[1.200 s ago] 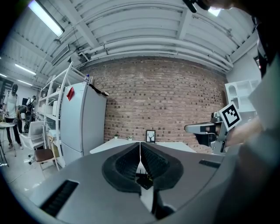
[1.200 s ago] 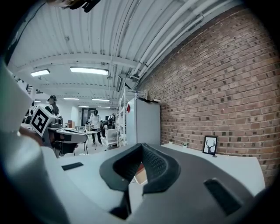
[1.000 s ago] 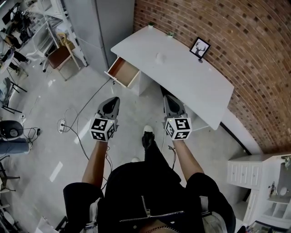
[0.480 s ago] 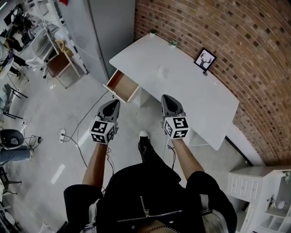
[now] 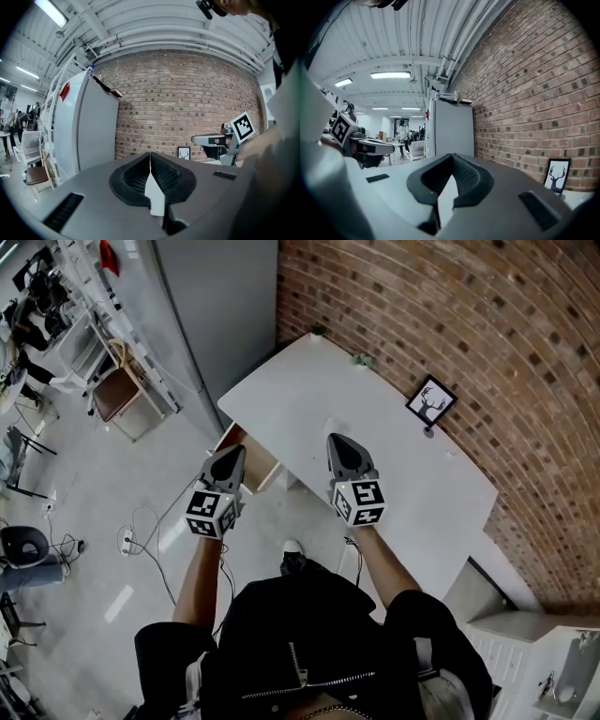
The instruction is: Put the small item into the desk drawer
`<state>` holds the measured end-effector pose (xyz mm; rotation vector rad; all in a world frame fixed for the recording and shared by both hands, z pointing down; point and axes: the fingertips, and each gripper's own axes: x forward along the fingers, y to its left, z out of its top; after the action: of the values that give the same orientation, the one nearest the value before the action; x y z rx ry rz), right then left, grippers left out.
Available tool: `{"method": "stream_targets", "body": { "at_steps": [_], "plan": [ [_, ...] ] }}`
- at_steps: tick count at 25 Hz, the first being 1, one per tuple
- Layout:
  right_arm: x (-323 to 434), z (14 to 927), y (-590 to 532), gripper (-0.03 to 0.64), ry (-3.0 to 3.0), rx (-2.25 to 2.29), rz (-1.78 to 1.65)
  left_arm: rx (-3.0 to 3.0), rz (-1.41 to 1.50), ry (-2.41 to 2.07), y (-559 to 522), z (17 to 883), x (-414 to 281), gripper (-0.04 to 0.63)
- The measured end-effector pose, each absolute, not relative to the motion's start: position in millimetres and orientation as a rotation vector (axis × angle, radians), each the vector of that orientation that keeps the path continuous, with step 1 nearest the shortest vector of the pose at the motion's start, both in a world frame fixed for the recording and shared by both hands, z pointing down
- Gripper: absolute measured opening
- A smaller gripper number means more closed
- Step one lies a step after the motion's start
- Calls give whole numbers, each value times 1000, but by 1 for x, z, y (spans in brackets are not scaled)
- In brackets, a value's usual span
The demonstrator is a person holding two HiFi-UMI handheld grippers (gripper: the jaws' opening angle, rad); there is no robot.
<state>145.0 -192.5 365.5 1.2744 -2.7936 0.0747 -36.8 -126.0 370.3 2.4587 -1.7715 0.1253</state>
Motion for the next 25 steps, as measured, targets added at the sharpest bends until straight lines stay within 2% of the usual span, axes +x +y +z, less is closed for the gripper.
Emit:
{"method": "stream_targets", "body": {
  "at_steps": [16,25],
  "plan": [
    [135,378,-277,6,-2760,1308,97,2466,129,-1697,-221,384,-39,21],
    [162,420,-280,5,-2649,1374,200,2484,184,-1526,-242,422,-2,21]
  ]
}}
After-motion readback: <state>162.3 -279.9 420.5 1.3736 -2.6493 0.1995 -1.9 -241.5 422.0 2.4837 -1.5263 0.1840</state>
